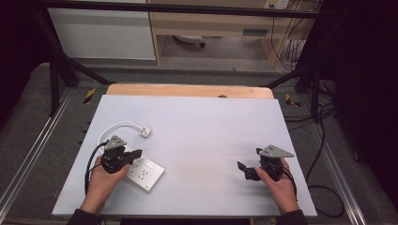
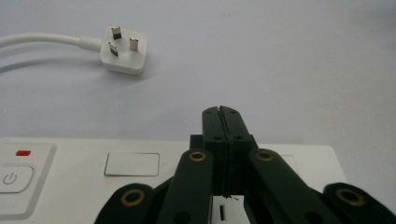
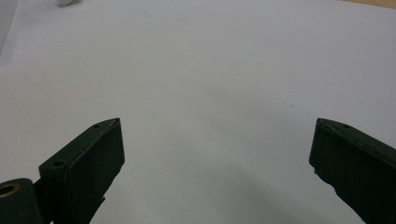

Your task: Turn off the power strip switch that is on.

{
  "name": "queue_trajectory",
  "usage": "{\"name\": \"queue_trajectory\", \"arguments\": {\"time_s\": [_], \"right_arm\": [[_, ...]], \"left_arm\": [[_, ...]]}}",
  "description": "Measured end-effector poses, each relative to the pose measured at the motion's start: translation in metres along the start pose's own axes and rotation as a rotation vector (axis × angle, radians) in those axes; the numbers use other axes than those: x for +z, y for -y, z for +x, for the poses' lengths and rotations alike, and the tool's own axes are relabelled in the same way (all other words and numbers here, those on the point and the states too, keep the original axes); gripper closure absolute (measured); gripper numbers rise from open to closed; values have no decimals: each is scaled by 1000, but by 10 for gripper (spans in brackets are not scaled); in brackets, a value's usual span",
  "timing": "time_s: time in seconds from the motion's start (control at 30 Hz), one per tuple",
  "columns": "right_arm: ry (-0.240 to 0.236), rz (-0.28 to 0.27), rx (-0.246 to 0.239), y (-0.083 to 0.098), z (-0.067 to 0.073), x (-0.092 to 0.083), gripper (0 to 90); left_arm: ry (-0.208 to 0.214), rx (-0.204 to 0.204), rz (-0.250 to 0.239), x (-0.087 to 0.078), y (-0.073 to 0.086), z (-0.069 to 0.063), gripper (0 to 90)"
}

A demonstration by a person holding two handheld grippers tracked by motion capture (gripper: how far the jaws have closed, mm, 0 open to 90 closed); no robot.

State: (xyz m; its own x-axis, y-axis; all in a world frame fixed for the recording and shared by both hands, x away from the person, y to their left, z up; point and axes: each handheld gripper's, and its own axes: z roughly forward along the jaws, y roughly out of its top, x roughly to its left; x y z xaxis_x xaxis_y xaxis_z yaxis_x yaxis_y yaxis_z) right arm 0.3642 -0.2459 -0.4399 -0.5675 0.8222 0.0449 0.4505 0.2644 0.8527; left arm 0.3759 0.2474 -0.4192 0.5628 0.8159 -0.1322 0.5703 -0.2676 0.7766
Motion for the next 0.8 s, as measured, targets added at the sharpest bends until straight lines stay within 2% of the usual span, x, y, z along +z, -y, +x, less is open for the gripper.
{"name": "queue_trajectory", "arguments": {"time_s": [0.8], "right_arm": [[2, 2, -1, 0, 0, 0, 38]], "left_arm": [[15, 17, 41, 5, 6, -3, 898]]}}
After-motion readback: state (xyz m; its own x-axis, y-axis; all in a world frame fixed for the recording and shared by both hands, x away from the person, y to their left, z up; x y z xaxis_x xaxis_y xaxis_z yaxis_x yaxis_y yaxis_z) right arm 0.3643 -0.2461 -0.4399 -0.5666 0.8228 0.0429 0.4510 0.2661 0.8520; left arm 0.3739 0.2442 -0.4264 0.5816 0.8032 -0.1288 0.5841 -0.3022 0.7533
